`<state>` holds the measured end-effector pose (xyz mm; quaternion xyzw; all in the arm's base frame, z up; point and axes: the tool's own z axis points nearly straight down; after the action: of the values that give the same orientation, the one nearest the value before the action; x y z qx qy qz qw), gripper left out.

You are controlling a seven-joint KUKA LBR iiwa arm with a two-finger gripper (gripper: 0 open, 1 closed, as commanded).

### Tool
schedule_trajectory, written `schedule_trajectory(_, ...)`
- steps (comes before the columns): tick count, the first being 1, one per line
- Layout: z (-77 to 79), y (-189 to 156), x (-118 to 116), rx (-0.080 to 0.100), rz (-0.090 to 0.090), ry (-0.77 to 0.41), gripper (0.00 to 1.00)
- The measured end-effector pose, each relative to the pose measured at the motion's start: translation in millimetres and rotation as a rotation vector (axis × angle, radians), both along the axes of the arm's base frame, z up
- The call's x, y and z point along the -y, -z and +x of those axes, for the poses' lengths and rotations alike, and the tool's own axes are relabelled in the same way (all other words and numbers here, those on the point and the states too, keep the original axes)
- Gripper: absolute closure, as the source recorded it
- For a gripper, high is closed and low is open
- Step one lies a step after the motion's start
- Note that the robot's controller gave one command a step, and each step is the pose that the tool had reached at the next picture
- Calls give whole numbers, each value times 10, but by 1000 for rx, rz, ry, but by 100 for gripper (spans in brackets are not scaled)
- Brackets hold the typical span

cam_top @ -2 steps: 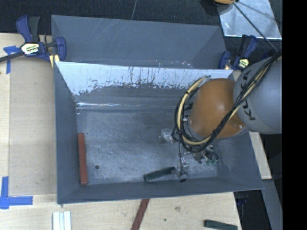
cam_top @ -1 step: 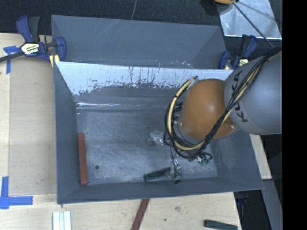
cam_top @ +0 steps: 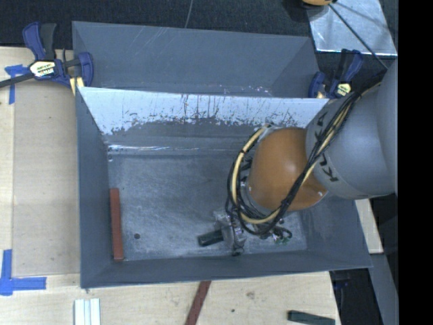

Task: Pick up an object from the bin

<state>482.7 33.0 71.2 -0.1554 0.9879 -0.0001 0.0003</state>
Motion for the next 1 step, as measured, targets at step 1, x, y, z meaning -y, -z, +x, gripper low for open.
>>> schedule_trajectory(1, 28, -5, -6, 12, 2, -1, 0)
